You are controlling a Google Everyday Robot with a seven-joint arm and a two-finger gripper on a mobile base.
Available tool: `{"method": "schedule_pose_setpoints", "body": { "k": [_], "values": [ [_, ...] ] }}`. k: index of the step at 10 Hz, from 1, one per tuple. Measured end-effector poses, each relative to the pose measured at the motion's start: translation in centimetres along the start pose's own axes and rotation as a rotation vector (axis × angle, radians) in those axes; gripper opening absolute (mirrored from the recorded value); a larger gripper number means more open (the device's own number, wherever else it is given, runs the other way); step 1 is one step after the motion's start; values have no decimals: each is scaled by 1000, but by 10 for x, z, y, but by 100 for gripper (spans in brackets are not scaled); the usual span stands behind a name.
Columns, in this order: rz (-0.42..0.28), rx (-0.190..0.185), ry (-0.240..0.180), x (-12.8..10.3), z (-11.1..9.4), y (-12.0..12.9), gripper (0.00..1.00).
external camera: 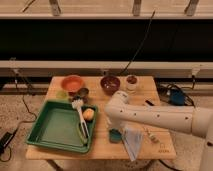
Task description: Place sponge in purple bowl
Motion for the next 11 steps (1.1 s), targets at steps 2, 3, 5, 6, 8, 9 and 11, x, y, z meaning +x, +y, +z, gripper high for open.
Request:
{"method": "schedule_pose_setpoints", "body": {
  "k": [2,3,5,6,8,9,11],
  "values": [
    [37,39,-7,14,-21,3,0],
    [61,88,-3,26,-41,7,0],
    [104,179,11,57,-68,11,0],
    [117,213,21,73,-80,9,0],
    [130,264,47,105,-102,1,0],
    [130,279,58,116,-111,-6,0],
    [134,307,89,138,-132,-28,0]
  ]
}}
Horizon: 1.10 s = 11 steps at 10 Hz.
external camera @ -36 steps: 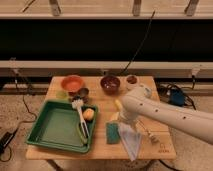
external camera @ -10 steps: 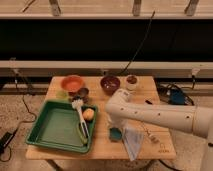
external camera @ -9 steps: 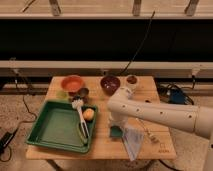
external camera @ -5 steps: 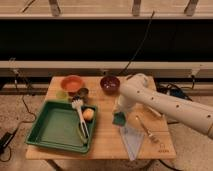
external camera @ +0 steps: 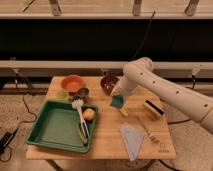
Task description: Place sponge in purple bowl
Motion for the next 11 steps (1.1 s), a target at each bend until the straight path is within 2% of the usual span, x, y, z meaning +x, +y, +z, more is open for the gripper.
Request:
{"method": "schedule_pose_setpoints", "body": {
  "k": [6,7,8,11],
  "values": [
    [9,2,-1,2,0,0,0],
    [10,14,-10,7,2,2,0],
    [12,23,-13,15,2,2,0],
    [-18,53,-29,54,10,-19,0]
  ]
}}
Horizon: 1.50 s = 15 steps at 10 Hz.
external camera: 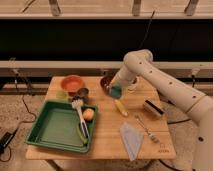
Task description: Place sponge in purple bowl
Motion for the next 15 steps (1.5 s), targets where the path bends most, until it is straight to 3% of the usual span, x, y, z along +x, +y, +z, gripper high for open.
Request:
{"method": "schedule_pose_setpoints", "body": {
  "k": [5,6,8,11,13,15],
  "values": [
    [-68,24,-4,35,30,-48,1],
    [-69,17,9,43,36,-50,7],
    [-65,13,31,53,47,-59,29],
    [-46,3,74,79,47,-61,54],
    [-32,-3,101,96,43,-55,76],
    [-18,2,105,105,40,-47,80]
  ]
}}
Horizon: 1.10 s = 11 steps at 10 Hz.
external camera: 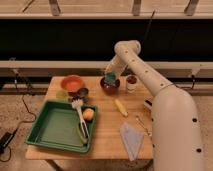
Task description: Place sponge in purple bowl
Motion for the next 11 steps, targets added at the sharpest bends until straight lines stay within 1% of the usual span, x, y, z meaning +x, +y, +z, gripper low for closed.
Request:
{"method": "schedule_pose_setpoints", "body": {
  "k": [11],
  "values": [
    [0,-1,-3,-1,1,0,80]
  ]
}}
